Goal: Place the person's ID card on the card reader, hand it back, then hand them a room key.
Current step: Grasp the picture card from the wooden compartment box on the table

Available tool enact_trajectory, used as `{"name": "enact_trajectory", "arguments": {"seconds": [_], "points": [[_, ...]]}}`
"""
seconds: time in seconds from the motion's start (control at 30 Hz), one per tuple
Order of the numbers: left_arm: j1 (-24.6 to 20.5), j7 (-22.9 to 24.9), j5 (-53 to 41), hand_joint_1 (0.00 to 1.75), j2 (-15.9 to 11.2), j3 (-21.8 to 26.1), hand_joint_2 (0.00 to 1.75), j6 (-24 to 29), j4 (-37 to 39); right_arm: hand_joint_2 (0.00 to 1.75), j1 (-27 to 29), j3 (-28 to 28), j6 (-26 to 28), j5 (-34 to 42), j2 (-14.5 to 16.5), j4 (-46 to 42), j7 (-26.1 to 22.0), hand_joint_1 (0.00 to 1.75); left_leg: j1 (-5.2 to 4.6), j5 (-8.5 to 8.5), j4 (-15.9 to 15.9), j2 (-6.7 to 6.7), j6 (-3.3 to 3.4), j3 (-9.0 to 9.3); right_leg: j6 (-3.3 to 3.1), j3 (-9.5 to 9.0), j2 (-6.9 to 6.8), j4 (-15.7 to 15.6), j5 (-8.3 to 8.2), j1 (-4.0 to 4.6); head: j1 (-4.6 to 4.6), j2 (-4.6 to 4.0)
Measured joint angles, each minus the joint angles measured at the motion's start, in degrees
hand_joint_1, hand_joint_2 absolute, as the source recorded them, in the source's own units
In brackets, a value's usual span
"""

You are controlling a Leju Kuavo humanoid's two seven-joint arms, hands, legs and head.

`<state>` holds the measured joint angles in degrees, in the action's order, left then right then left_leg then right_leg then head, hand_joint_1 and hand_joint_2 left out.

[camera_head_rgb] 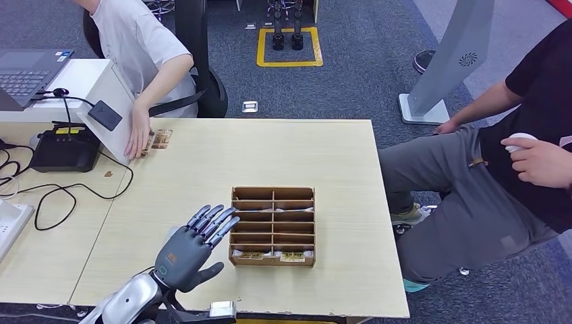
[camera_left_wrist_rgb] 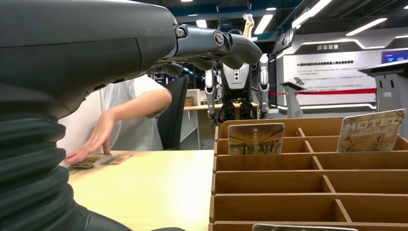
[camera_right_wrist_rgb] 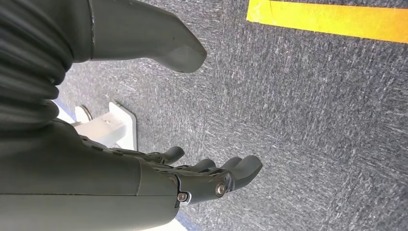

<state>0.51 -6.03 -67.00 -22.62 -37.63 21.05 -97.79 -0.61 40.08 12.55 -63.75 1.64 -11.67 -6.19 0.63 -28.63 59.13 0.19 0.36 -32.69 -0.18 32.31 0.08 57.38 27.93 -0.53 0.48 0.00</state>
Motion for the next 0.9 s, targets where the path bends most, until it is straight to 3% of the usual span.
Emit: {"name": "enact_trajectory", "arguments": {"seconds": [0.17,0.53,0.9], "points": [[0.0,-0.3,1.0,0.00,0.2,-0.1,1.75,-1.4,1.0,1.75,0.0,0.3,0.0,-0.4,0.0,0.0,0.1,0.00,0.00,0.00,0.0,0.00,0.00,-0.01,0.00,0.00,0.00,0.0,0.00,0.00,0.01,0.01],[0.1,-5.6,9.1,0.00,-0.4,-1.9,1.75,-6.2,1.6,1.75,0.0,1.0,-0.2,-1.5,0.0,-0.1,-0.3,0.00,0.00,0.00,0.0,-0.01,0.00,-0.01,0.00,-0.01,-0.01,0.0,0.00,0.00,0.00,0.01],[0.1,-6.0,9.4,0.00,-0.8,-3.1,1.75,-6.9,1.6,1.75,0.0,1.6,-0.2,-1.7,0.0,-0.2,-0.3,0.00,0.00,0.00,0.0,0.00,0.00,0.00,0.00,-0.01,-0.01,0.0,0.00,0.00,0.00,0.01]]}}
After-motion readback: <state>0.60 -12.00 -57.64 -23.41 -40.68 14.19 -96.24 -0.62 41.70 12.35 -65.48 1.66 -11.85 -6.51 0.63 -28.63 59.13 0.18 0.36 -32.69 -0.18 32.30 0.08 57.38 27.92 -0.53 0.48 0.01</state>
